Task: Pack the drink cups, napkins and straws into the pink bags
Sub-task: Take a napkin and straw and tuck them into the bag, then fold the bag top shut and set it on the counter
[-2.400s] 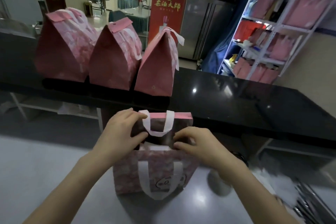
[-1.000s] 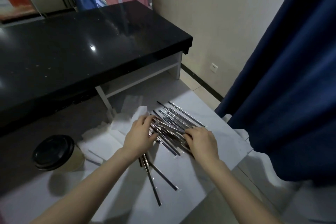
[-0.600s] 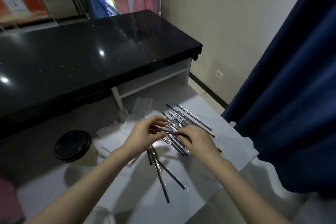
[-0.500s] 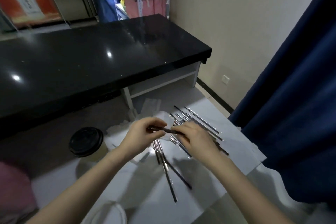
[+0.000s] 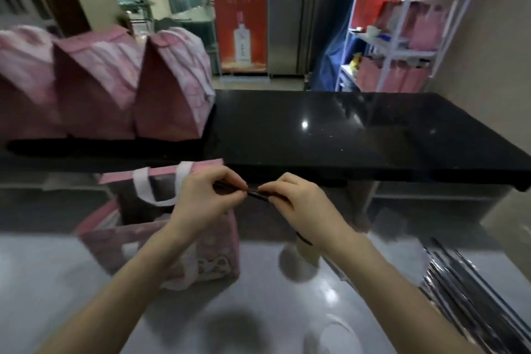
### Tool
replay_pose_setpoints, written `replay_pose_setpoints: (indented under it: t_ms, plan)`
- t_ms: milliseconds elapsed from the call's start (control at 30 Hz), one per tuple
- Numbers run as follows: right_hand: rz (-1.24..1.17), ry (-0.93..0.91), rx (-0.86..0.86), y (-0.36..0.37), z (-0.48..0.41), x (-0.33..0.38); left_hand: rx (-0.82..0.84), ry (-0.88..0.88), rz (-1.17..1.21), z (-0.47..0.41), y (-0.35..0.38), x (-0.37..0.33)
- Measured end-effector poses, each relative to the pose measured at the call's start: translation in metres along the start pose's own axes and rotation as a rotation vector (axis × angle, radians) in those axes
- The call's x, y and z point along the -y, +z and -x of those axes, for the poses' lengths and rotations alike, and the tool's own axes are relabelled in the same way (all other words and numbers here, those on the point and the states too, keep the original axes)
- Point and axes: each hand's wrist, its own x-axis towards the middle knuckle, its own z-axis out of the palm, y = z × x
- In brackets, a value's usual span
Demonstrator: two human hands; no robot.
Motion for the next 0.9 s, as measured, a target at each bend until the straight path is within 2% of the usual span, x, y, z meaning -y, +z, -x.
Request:
replay_pose_setpoints:
  t_ms: [200,367,467,567,700,833,900]
  plan:
    - [-0.007,-0.197,0.063,0.051,-0.06,0.076,-0.247,-0.048,-0.01,0.029,-0.092,0.04]
    - [-0.171,-0.121,0.034,0.092,-0.093,0.104,-0.396,-0.146,0.01,0.052,-0.143,0.083]
    - [-0.298,0.005,0.095,0.112,-0.1,0.111,-0.234,-0.277,0.018,0.064,-0.162,0.108]
    - [-0.235,0.049,0.228,0.127,-0.099,0.113,-0.052,-0.311,-0.055,0.073,-0.164,0.128]
    - [0.066,0.076,0.317,0.128,-0.092,0.102,-0.035,-0.25,-0.238,0.079,-0.161,0.141]
    - [0.116,0.048,0.396,0.122,-0.09,0.09,-0.077,-0.231,-0.213,0.079,-0.159,0.151]
    - [0.103,0.003,0.374,0.121,-0.087,0.087,-0.126,-0.167,-0.206,0.077,-0.158,0.154]
